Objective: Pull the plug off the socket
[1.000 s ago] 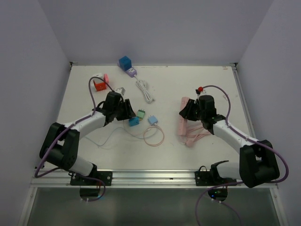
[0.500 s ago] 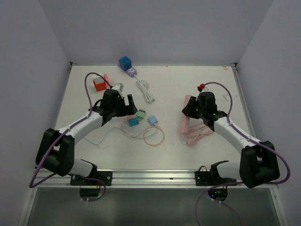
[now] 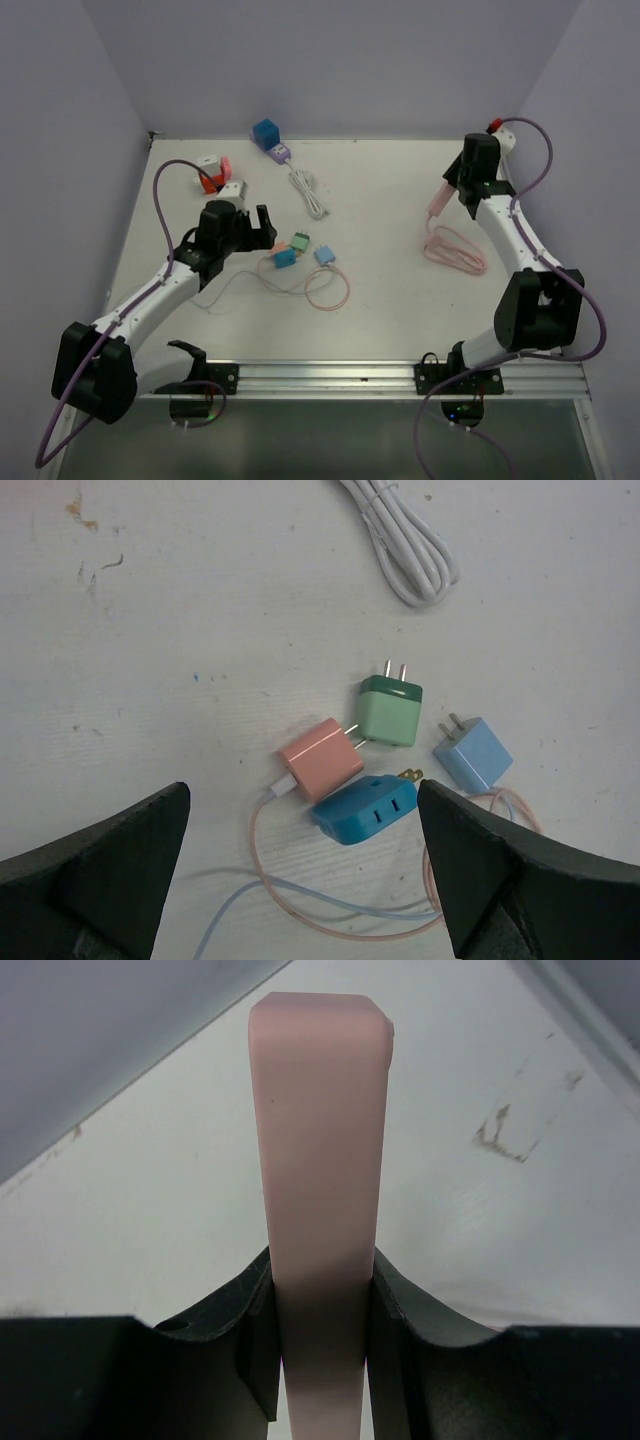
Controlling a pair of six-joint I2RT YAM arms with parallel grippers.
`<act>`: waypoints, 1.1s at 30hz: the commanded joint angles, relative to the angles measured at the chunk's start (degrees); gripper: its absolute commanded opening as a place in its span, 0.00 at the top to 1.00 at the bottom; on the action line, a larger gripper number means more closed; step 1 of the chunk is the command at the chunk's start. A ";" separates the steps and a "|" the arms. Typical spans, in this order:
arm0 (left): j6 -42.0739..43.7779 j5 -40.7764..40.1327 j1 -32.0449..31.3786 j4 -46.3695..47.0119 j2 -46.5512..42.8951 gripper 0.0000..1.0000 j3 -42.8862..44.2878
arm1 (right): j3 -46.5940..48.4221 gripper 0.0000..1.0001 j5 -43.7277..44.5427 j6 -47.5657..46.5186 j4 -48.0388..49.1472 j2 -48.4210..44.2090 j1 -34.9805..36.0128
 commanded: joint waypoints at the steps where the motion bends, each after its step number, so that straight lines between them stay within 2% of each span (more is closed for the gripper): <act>1: 2.87 -3.14 0.36 3.33 -1.74 0.00 -2.07 | 6.97 1.00 7.70 2.43 2.56 0.77 -3.05; 4: 3.05 -4.11 0.36 4.03 -2.19 0.00 -2.95 | 6.01 1.00 6.40 4.53 7.83 1.91 -5.51; 10: 2.52 -4.02 0.36 4.39 -2.89 0.00 -3.57 | 0.57 1.00 2.53 15.78 10.91 5.69 -7.09; 14: 2.26 -4.11 0.36 3.68 -3.24 0.00 -3.22 | -6.45 1.00 3.84 24.90 13.37 7.28 -7.18; 18: 1.47 -3.85 0.36 3.16 -3.42 0.00 -2.61 | -10.60 1.00 4.10 29.76 14.70 8.33 -7.09; 21: 0.76 -3.58 0.45 2.98 -3.68 0.00 -2.34 | -12.62 0.95 3.85 32.66 14.35 8.95 -7.35; 24: -0.12 -3.76 0.45 2.37 -3.15 0.00 -1.12 | -14.03 0.86 2.79 34.33 12.42 8.95 -7.27; 27: -1.08 -4.28 0.45 1.58 -2.19 0.00 0.55 | -15.35 0.71 2.35 34.43 9.70 7.72 -7.35; 30: -2.22 -4.98 0.45 0.26 0.09 0.00 3.09 | -16.06 0.47 2.18 32.85 6.62 4.74 -7.36; 33: -2.84 -5.07 0.45 -1.06 1.94 0.00 5.99 | -15.62 0.36 1.74 30.12 2.67 3.07 -7.44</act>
